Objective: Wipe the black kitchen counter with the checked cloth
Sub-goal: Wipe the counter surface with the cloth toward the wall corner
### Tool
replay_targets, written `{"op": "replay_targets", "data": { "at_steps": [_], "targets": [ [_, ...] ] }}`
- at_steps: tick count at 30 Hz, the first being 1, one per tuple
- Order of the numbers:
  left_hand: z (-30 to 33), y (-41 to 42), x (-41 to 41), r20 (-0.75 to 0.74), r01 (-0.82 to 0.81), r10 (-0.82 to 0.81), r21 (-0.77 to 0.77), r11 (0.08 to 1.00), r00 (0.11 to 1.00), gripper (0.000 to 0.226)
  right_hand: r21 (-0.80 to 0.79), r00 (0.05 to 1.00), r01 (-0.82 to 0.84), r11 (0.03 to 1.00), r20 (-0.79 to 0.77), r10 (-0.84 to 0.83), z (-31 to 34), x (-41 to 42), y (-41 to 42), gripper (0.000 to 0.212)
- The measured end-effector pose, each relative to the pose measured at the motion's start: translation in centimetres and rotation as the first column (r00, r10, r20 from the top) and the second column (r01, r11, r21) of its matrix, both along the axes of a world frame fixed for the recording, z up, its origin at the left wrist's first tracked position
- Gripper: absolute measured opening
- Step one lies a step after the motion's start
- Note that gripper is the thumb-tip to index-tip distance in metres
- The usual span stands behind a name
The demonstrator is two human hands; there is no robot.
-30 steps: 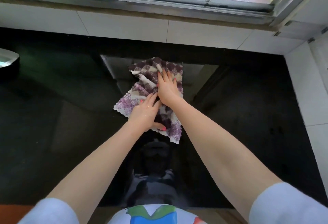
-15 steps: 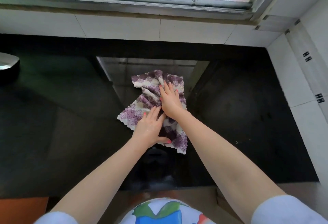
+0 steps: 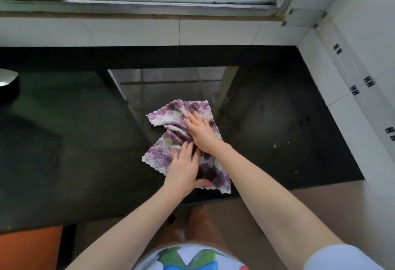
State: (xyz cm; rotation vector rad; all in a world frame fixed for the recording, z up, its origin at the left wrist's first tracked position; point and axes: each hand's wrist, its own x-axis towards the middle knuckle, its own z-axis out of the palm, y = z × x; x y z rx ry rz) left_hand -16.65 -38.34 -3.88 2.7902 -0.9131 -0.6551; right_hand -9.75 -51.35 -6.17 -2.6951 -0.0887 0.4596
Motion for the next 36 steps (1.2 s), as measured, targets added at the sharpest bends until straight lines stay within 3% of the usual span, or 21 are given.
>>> {"op": "replay_targets", "data": {
  "at_steps": [9,17,36],
  "targets": [
    [0.1,-1.9,0.5,0.027,0.064,-0.066,0.082,0.995,0.997,0.103,0.017,1.000,-0.029,0.999,0.002,0.029,0.3,-0.4,-0.8,0.062],
    [0.2,-5.7,3.5,0.003,0.012,-0.013,0.096,0.995,1.000,0.106,0.001,0.997,-0.077,0.997,0.005,0.077,0.4,3.2,-4.0,0.063],
    [0.0,-11.7,14.7,-0.059,-0.156,0.155,-0.020,0.988,0.986,0.117,-0.082,0.995,-0.102,0.991,0.006,0.102,0.2,14.6,-10.1,0.064]
  ]
}}
